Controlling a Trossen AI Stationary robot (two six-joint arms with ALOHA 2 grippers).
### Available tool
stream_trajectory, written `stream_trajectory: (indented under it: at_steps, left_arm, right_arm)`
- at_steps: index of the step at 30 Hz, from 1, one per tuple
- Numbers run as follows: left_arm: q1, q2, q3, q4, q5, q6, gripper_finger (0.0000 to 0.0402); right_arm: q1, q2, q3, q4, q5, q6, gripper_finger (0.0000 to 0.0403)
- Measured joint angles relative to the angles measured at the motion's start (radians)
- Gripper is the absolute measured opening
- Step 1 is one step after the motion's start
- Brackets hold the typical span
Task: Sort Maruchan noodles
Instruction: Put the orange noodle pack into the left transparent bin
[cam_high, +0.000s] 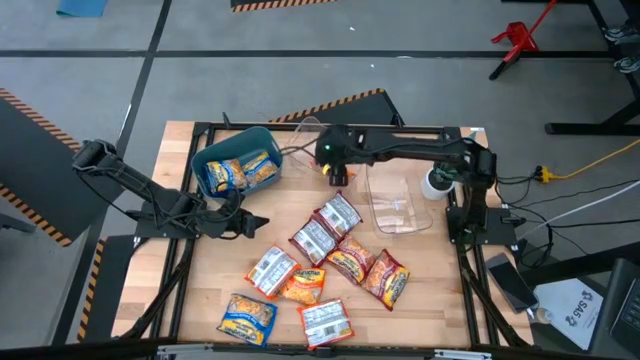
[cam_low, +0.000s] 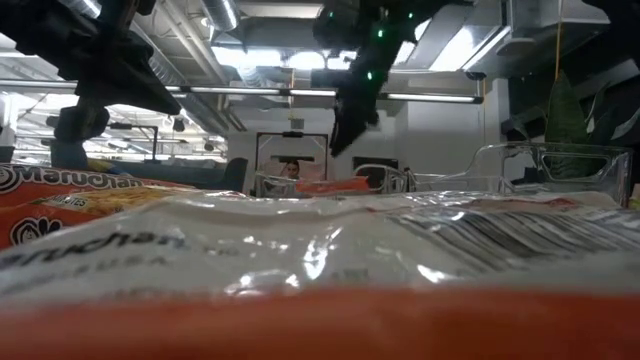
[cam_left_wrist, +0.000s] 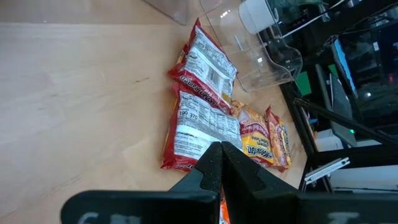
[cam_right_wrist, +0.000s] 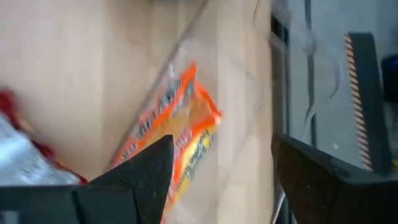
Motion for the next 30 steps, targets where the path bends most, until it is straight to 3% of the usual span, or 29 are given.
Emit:
stream_trajectory:
  at_steps: [8, 17, 20, 24, 27, 30]
  left_arm:
    - [0.0, 0.0, 0.0, 0.0, -0.025, 0.0, 0.0]
    - [0.0, 0.0, 0.0, 0.002, -0.045, 0.0, 0.0]
    - [0.0, 0.001, 0.0, 0.016, 0.017, 0.047, 0.0]
    - [-0.002, 0.025, 0.016, 0.009, 0.179, 0.175, 0.0]
    - [-0.025, 0.07, 0.065, 0.009, 0.271, 0.28, 0.0]
    - [-0.058, 0.149, 0.125, -0.036, 0.29, 0.337, 0.0]
  right_arm:
    - [-0.026, -0.011, 0.032, -0.013, -0.269, 0.129, 0.0216]
    - [-0.065, 0.035, -0.04, -0.006, -0.267, 0.146, 0.0152]
    - [-0.067, 0.043, -0.038, -0.018, -0.262, 0.142, 0.014]
    - [-0.062, 0.007, 0.036, -0.087, -0.333, 0.144, 0.0131]
    - [-0.055, -0.031, 0.105, -0.111, -0.45, 0.173, 0.013]
    - [-0.032, -0.041, 0.149, -0.123, -0.603, 0.178, 0.0129]
